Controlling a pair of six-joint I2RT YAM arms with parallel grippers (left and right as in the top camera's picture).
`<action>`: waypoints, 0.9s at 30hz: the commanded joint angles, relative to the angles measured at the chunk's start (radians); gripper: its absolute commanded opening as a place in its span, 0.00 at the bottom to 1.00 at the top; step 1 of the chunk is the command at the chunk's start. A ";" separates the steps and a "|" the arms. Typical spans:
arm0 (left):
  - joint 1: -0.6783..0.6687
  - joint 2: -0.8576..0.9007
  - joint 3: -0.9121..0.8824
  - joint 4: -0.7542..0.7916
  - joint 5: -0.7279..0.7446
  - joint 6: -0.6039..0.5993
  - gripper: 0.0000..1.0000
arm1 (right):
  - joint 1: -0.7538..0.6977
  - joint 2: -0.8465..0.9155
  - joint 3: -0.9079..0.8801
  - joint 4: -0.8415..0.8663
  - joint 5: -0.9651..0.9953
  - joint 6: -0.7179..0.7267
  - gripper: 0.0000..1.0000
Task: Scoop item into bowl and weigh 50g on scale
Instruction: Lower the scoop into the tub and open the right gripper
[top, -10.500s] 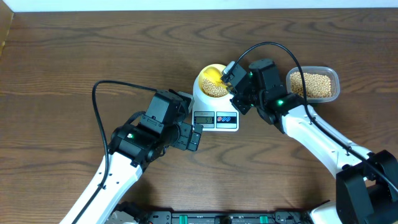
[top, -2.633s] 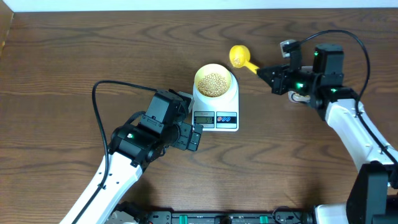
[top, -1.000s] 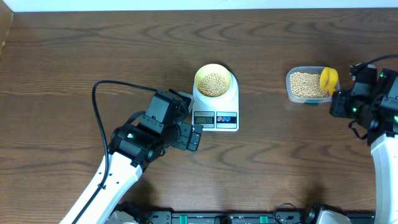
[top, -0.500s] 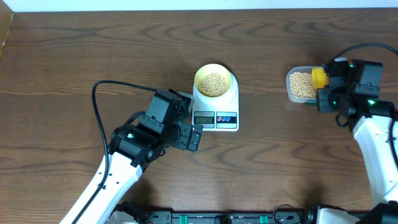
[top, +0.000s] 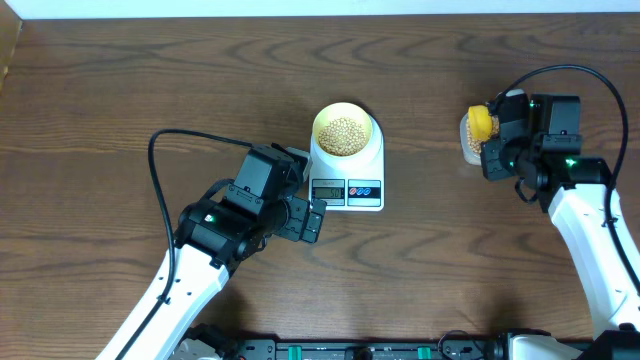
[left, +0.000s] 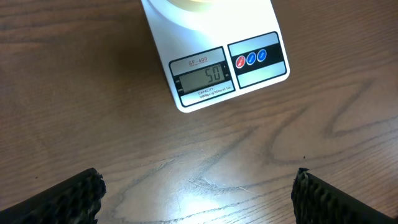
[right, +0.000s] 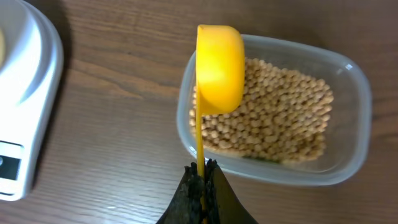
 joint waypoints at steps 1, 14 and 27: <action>0.005 0.000 0.001 -0.003 -0.002 0.017 0.98 | 0.006 0.001 0.003 -0.024 -0.060 0.088 0.01; 0.005 0.000 0.001 -0.003 -0.002 0.017 0.98 | -0.008 0.001 0.003 -0.063 -0.008 0.197 0.28; 0.005 0.000 0.001 -0.003 -0.002 0.017 0.98 | -0.012 0.001 0.003 -0.062 0.259 0.326 0.99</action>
